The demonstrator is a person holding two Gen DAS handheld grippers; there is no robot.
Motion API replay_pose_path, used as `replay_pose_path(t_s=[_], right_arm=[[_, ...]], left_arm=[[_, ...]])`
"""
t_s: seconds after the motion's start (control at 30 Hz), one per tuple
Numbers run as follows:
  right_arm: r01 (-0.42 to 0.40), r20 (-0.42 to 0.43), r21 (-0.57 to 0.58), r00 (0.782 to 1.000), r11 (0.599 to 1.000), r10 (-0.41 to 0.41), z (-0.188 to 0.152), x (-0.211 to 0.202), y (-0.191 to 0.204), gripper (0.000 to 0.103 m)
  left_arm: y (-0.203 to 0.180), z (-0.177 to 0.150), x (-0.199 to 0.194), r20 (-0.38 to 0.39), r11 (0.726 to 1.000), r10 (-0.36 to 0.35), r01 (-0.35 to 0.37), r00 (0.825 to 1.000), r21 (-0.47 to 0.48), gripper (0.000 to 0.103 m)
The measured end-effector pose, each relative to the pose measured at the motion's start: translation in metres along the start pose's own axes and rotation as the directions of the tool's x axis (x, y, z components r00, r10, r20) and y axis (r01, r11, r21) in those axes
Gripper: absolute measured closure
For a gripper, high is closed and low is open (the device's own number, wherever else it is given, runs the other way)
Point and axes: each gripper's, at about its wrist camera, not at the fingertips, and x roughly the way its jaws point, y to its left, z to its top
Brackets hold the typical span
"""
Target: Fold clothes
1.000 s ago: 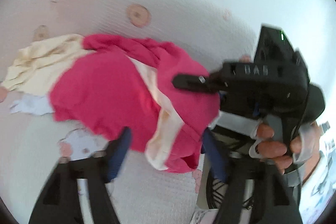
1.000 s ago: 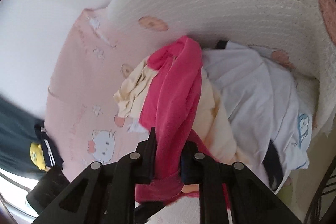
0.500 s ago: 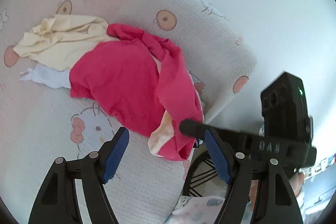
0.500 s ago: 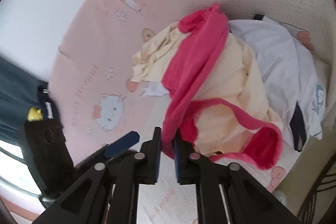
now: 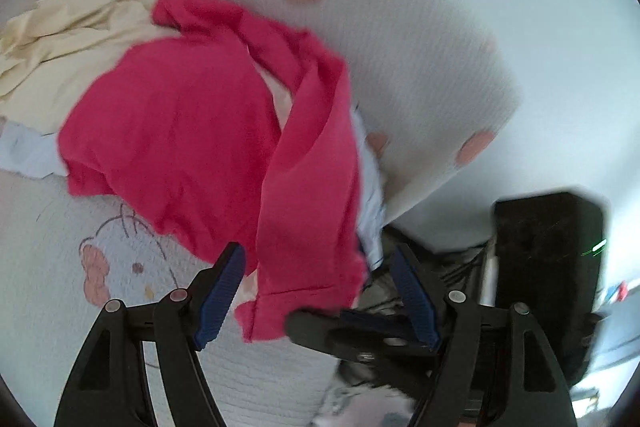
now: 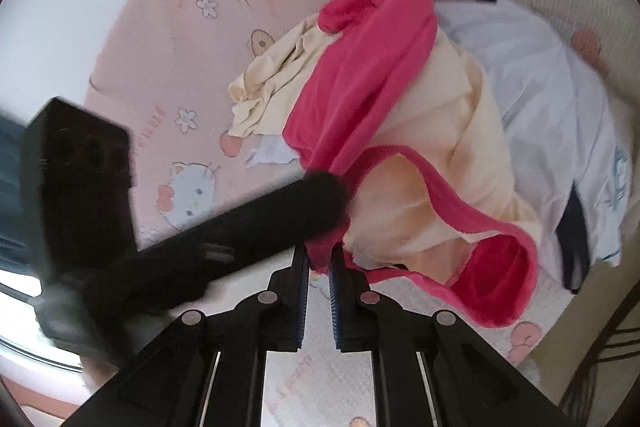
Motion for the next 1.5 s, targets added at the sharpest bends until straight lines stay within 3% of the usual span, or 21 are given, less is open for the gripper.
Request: replay_pose_path(t_s=[0.07,0.2,0.33,0.4,0.53,0.8,1.0,1.3,1.33,1.43,1.5], right_arm=[[0.029,-0.025,0.011,0.999,1.0,-0.029,0.0,0.0,-0.008,0.094],[0.126,-0.027,-0.013,0.992,0.992,-0.127,-0.003,-0.006,-0.02,0.092],[0.212,-0.014,-0.031,0.977,0.977,-0.212,-0.004,-0.018,-0.028,0.056],[0.258,0.002,-0.033,0.966,0.966,-0.258,-0.004,-0.026,-0.033,0.054],[0.223,0.035,0.089,0.973,0.971,-0.227,-0.001,-0.041,-0.062,0.045],[0.117,0.099,0.248,0.984,0.962,-0.145,0.013,-0.038,-0.095,0.045],[0.106,0.155,0.21,0.978,0.972,-0.14,0.036,-0.021,-0.091,0.045],[0.062,0.152,0.275,0.982,0.96,-0.107,0.05,0.001,-0.099,0.046],[0.081,0.142,0.275,0.982,0.958,-0.124,0.05,0.002,-0.097,0.059],[0.136,0.113,0.249,0.979,0.959,-0.168,0.05,0.001,-0.091,0.082],[0.148,0.108,0.219,0.979,0.964,-0.175,0.048,-0.001,-0.084,0.086]], left_arm=[[0.004,-0.001,0.006,0.01,1.0,0.002,-0.001,1.0,-0.012,0.073],[0.006,-0.004,0.019,0.009,1.0,-0.004,0.004,1.0,-0.027,0.08],[-0.001,-0.008,0.02,0.034,0.998,0.056,-0.056,0.998,0.0,0.081],[-0.002,-0.01,0.019,0.039,0.998,0.057,-0.056,0.998,-0.007,0.081],[-0.003,-0.014,0.017,0.042,0.998,0.07,-0.07,0.997,-0.009,0.082],[-0.001,-0.019,0.02,0.034,0.997,0.079,-0.08,0.996,0.002,0.083],[0.008,-0.02,0.026,0.033,0.998,0.064,-0.063,0.997,-0.03,0.083],[0.012,-0.027,0.033,0.023,0.998,0.053,-0.053,0.998,-0.022,0.083],[0.011,-0.028,0.032,0.026,0.998,0.056,-0.056,0.998,-0.014,0.083],[0.009,-0.031,0.03,0.03,0.999,0.04,-0.039,0.999,-0.023,0.084],[0.008,-0.034,0.025,0.039,0.999,0.03,-0.028,0.999,-0.034,0.085]])
